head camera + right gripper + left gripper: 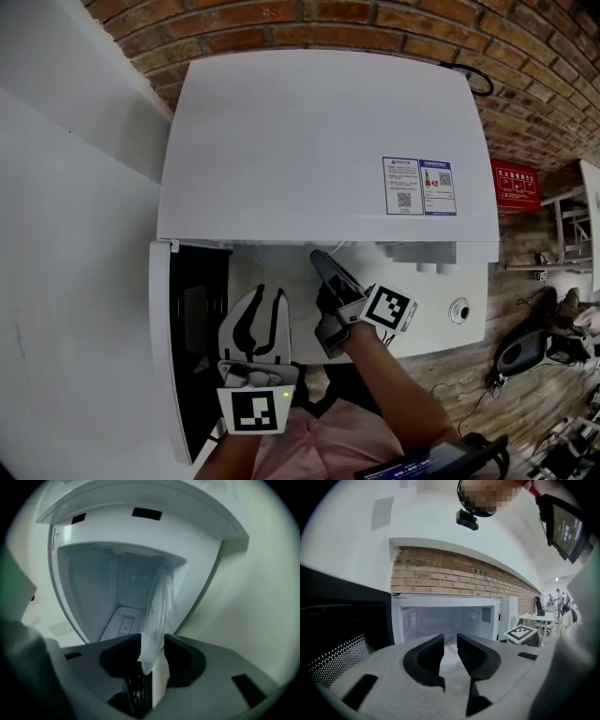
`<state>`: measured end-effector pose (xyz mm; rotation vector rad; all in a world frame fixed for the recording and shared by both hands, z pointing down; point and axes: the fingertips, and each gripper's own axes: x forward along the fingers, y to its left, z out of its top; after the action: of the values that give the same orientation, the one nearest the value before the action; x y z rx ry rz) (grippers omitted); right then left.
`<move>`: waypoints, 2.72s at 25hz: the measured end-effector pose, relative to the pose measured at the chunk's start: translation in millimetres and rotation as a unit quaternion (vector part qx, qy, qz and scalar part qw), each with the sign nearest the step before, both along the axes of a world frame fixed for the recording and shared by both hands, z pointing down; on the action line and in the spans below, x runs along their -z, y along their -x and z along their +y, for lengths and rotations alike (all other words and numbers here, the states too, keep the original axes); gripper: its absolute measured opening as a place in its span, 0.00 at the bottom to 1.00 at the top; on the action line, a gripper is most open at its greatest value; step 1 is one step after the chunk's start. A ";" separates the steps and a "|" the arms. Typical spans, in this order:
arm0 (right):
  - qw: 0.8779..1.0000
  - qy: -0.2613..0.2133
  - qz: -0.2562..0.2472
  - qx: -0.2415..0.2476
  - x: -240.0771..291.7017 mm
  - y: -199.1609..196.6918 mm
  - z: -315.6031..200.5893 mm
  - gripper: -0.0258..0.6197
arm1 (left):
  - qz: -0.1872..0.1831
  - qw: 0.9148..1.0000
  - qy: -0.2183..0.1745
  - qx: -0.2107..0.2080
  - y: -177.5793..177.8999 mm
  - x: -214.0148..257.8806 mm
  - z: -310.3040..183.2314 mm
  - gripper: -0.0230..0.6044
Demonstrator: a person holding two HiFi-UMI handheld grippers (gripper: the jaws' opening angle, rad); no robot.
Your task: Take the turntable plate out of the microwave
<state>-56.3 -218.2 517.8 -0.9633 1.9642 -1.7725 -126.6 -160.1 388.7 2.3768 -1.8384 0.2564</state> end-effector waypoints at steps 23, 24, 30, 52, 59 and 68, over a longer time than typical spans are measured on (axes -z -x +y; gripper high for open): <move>0.998 -0.043 -0.035 0.017 -5.5 0.7 -3.9 0.23 | -0.004 1.000 0.001 0.007 -0.3 -0.7 4.8 0.18; 0.998 -0.044 -0.035 0.019 -5.8 2.4 -6.4 0.23 | -0.005 1.000 0.001 0.008 0.7 -0.2 4.9 0.18; 0.998 -0.036 -0.056 0.010 -10.4 3.9 -12.6 0.21 | -0.004 1.000 0.005 0.011 3.1 -1.2 3.3 0.18; 0.996 -0.014 -0.076 0.041 -12.1 6.5 -9.3 0.09 | -0.008 1.000 0.000 0.006 -7.7 3.6 18.9 0.18; 0.995 -0.012 -0.085 0.048 -12.1 -5.4 -0.7 0.09 | -0.010 1.000 -0.006 0.011 -13.0 3.6 22.4 0.18; 0.989 -0.047 -0.100 0.098 25.2 -4.6 22.3 0.09 | -0.015 0.999 -0.030 0.027 -24.3 26.8 35.4 0.18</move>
<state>-51.7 -196.0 492.6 -0.5559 2.0498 -1.7794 -102.2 -124.7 361.9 2.3706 -1.9471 0.2369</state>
